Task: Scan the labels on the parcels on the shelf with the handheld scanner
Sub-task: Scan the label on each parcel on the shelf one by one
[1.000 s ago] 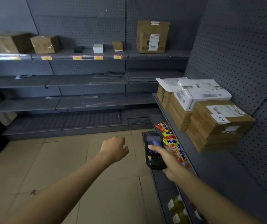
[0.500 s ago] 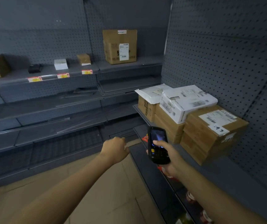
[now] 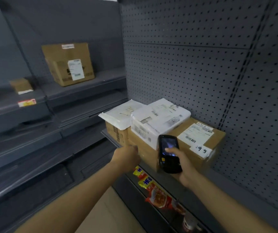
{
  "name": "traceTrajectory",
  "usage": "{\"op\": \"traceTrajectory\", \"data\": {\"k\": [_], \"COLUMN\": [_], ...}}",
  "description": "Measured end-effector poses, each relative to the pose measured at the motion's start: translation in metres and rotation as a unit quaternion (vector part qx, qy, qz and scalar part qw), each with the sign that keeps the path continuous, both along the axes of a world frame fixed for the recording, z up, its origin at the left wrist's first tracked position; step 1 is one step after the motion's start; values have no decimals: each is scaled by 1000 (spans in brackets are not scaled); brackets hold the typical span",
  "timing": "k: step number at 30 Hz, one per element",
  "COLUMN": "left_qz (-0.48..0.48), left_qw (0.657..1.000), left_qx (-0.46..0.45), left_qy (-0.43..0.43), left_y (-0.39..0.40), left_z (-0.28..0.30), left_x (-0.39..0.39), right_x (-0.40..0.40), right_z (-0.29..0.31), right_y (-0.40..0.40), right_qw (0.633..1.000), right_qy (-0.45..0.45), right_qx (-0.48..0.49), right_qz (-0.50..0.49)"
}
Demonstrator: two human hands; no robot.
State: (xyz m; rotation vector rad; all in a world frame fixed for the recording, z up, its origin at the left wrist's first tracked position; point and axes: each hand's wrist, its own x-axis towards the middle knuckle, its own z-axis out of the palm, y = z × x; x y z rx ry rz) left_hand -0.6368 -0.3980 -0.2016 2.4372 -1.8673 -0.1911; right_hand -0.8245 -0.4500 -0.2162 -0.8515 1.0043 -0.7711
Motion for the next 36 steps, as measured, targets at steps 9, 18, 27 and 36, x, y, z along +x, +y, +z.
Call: {"op": "traceTrajectory", "data": {"k": [9,18,27,36], "left_qz": [-122,-257,-395,-465], "left_qw": [991,966,905,865], "left_qx": [-57,3,154,189], "left_qy": [25,-8,39,-21], "left_y": [-107,-182,-216,-207], "left_z": [17,1,-11,-12], "left_x": [-24,-66,-54,-47], "right_x": [-36,-78,-73,-45], "right_z": [17,16,13,0], "right_y": [-59,-74,-78,-66], "right_qw": [994,978,950,923], "right_qy": [-15,-10,30,-3], "right_qx": [-19,-33,-44,-17], "right_qz": [-102,-207,-308,-385]}}
